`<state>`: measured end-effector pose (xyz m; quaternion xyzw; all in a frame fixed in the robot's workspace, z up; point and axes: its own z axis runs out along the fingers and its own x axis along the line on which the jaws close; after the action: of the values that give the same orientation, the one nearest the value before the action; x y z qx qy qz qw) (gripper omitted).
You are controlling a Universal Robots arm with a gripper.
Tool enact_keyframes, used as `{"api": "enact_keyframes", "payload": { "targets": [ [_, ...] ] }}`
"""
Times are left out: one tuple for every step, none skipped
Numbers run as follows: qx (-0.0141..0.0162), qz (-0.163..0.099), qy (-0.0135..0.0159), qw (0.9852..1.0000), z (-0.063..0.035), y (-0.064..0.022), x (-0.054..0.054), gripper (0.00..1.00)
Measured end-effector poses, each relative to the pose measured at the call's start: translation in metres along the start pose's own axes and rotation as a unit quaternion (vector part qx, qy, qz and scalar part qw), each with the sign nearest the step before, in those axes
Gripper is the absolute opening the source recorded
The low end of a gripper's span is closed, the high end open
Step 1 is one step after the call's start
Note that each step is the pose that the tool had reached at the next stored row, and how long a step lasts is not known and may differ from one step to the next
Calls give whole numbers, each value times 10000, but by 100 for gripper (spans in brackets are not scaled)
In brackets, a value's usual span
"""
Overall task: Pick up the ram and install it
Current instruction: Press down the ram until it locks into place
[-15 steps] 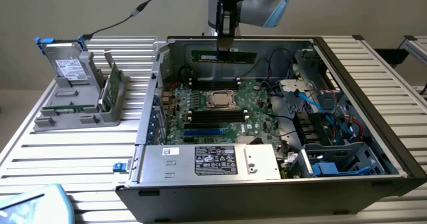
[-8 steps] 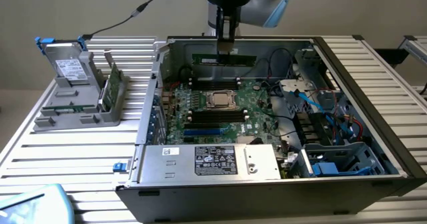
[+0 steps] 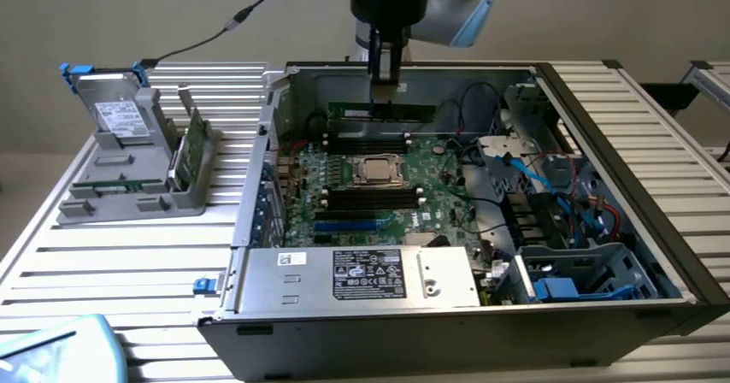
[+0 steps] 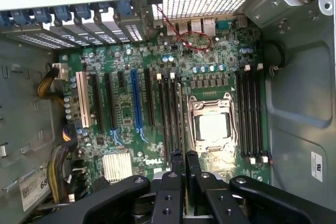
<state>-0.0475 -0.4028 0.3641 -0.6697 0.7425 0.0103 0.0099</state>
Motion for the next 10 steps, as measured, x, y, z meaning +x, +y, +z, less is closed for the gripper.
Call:
{"api": "enact_keyframes", "payload": {
  "targets": [
    [1,-4,-1,10000,19,0,0,14],
    [1,-11,0,10000,36,0,1,14],
    [2,-22,-1,10000,53,0,1,14],
    [5,-31,-1,10000,67,0,2,14],
    [8,-42,-1,10000,82,0,2,14],
    [13,-50,-2,10000,97,0,3,14],
    [18,-57,-2,10000,112,0,3,14],
    [25,-64,-3,10000,125,1,3,14],
    [35,-70,-4,10000,136,2,4,14],
    [47,-80,-5,10000,147,2,4,14]
  ]
}}
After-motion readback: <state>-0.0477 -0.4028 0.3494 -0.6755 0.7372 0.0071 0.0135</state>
